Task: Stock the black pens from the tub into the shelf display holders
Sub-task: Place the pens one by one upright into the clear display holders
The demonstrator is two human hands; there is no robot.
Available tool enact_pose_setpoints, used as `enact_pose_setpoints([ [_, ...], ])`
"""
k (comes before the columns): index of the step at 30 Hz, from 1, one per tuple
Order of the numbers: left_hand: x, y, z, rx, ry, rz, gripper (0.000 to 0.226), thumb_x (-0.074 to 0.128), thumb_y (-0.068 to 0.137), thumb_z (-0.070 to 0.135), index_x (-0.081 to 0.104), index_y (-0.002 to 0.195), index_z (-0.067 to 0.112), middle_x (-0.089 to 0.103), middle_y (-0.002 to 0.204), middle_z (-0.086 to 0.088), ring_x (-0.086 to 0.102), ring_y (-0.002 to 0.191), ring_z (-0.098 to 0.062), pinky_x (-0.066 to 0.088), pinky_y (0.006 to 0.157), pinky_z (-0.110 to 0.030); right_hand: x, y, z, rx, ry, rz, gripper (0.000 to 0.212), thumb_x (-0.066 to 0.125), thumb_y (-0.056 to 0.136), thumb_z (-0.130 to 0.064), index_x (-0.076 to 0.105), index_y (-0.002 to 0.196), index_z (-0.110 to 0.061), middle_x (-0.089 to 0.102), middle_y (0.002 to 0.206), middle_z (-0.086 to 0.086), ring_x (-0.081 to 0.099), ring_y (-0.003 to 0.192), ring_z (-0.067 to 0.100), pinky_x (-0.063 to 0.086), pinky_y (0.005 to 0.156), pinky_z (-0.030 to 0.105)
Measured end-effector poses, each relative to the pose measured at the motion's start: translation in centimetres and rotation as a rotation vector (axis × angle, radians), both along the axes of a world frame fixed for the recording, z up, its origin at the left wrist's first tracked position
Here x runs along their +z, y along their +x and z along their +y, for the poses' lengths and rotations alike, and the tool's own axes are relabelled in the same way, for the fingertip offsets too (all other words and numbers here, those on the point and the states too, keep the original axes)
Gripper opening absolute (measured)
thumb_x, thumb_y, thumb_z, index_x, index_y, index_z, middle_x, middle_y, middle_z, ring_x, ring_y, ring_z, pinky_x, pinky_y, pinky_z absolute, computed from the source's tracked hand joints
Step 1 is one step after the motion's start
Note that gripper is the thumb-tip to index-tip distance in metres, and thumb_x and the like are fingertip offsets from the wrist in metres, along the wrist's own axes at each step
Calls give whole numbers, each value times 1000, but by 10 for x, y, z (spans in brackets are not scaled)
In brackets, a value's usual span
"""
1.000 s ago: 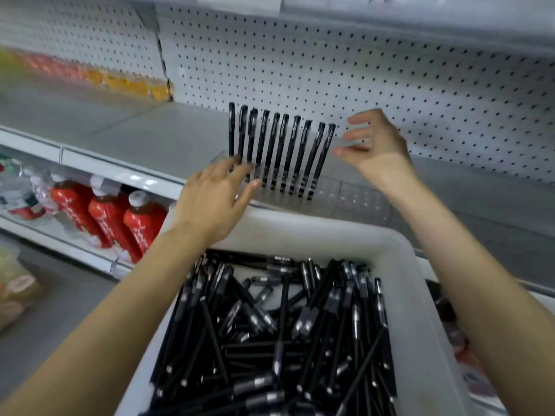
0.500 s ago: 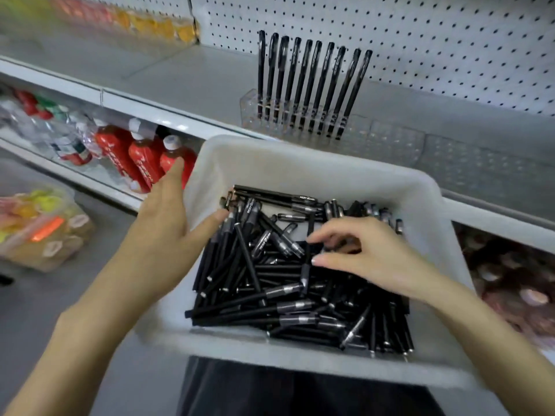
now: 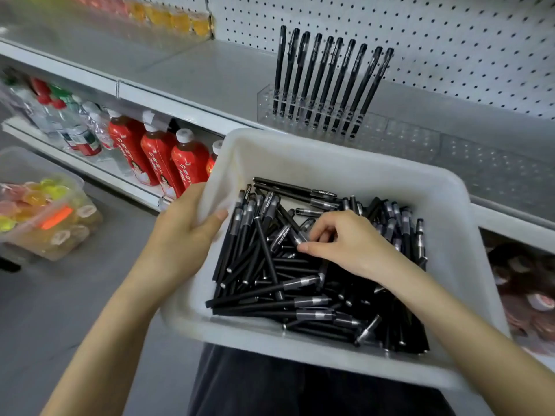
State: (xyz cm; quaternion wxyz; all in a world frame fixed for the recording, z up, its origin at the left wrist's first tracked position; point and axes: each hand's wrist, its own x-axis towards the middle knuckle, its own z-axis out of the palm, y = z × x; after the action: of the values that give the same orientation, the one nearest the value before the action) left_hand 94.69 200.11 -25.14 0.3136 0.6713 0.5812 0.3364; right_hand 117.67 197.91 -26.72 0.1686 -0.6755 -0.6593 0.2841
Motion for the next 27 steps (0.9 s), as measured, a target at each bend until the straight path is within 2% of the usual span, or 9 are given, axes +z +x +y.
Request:
enact_pose_setpoints([
  [2,2,2,3,-14,14,10,21,57,93,18,57,113,23,62,93,12,58,85,-10,43,72,-24,2,-4,-3,-13,-22,-25,20,71,80,-40,60,82,-24,60,72,-11,55,70,3,46,70,26],
  [5,8,3,14,-52,15,50,23,58,92,18,59,115,19,65,94,3,59,88,-19,44,74,-32,6,-6,-2,-42,-18,-62,17,67,84,-39,56,88,-26,59,77,-15,58,79,6,48,76,30],
  [9,19,3,37,-98,3,101,24,59,91,23,60,114,21,67,97,2,62,91,-22,48,87,-45,10,-1,6,-117,70,35,13,67,86,-28,55,81,-29,65,74,-11,59,74,3,48,73,26],
  [12,23,5,47,-127,-19,140,24,57,92,26,60,115,25,66,98,4,62,92,-20,48,88,-46,18,9,13,-184,193,132,5,67,86,-20,63,88,-23,66,76,-8,62,70,7,52,71,25],
  [15,24,7,53,-146,-38,144,21,58,91,25,61,112,27,66,96,5,62,90,-19,48,88,-46,31,22,18,-200,305,219,13,70,83,-14,65,82,-26,63,70,-15,62,69,6,46,70,19],
  [18,24,8,57,-150,-36,164,23,58,90,28,61,113,26,65,99,6,61,95,-21,47,89,-44,44,35,24,-182,372,311,19,74,77,-9,67,75,-27,67,68,-13,63,66,5,48,70,19],
  [22,26,15,59,-161,-19,367,45,50,92,41,46,133,23,58,118,1,54,102,-19,41,84,-34,60,48,32,-218,416,524,24,71,77,0,68,82,-23,71,81,-3,63,70,5,53,71,25],
  [25,35,29,62,-154,41,543,66,39,89,55,27,145,23,38,145,1,44,126,-21,39,101,-40,72,58,37,-286,418,729,22,67,80,2,66,90,-18,71,91,11,66,81,10,56,71,24],
  [27,42,43,67,-174,142,609,69,35,90,57,21,148,23,25,153,1,30,137,-21,31,109,-40,79,64,41,-317,433,836,20,66,81,0,64,92,-16,72,91,12,68,86,18,57,76,29],
])
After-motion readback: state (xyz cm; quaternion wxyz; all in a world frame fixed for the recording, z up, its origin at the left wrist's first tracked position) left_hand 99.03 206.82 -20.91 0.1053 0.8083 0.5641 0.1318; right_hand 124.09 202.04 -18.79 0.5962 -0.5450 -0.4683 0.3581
